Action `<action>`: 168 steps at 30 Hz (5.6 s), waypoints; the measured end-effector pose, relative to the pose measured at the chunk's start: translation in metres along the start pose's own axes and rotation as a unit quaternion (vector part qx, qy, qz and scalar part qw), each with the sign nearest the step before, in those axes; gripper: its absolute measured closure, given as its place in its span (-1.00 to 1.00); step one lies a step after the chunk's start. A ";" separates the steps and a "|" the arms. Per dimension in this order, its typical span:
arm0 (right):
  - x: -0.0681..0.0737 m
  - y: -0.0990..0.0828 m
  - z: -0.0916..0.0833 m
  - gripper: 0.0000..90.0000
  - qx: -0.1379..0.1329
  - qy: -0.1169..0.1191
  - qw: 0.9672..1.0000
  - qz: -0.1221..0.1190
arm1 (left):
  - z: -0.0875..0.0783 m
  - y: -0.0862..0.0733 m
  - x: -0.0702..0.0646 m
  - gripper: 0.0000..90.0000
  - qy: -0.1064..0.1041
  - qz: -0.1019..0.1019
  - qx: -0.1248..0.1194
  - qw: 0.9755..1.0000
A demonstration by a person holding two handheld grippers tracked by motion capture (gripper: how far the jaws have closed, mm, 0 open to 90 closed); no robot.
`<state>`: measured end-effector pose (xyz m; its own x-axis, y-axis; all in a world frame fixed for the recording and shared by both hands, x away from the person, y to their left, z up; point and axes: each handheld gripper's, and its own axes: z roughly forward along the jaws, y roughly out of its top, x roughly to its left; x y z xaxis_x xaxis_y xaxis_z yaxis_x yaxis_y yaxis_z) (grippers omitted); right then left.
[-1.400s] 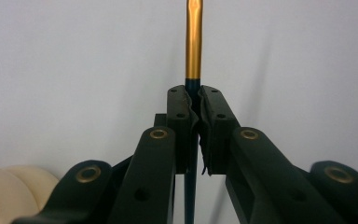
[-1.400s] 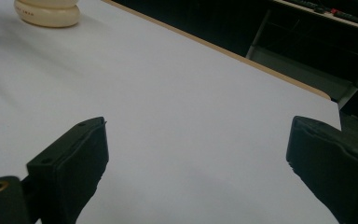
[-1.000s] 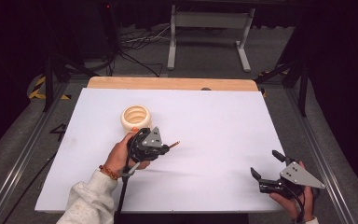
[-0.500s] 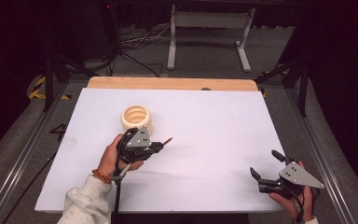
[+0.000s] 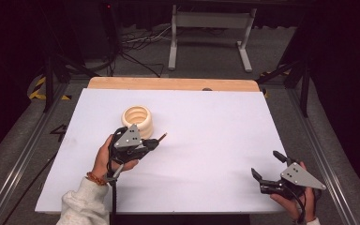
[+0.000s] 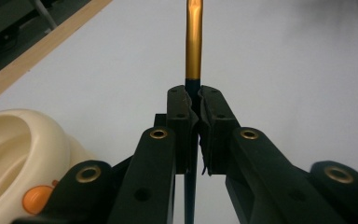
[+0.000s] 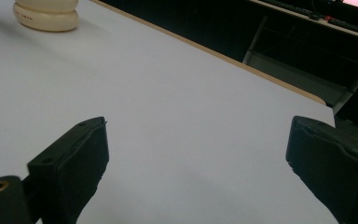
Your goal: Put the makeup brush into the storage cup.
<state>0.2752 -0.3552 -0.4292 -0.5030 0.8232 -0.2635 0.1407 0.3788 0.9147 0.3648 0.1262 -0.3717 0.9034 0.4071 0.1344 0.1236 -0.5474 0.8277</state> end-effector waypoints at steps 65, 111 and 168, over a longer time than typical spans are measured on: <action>-0.001 0.000 0.001 -0.85 -0.003 0.001 1.000 0.002 | -0.053 0.019 0.050 0.86 0.107 -0.068 -0.171 0.977; -0.001 0.000 0.001 -0.85 -0.004 0.002 1.000 -0.002 | -0.018 0.005 0.099 0.86 0.161 -0.100 -0.211 0.959; 0.001 0.000 0.001 -0.85 -0.002 0.006 1.000 -0.003 | 0.014 -0.055 0.081 0.85 0.132 -0.130 -0.181 0.966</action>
<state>0.2759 -0.3542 -0.4295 -0.5149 0.8150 -0.2656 0.1335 0.3824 0.9143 0.4370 0.1794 -0.4136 0.7184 0.6955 -0.0093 0.1372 -0.1285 0.9822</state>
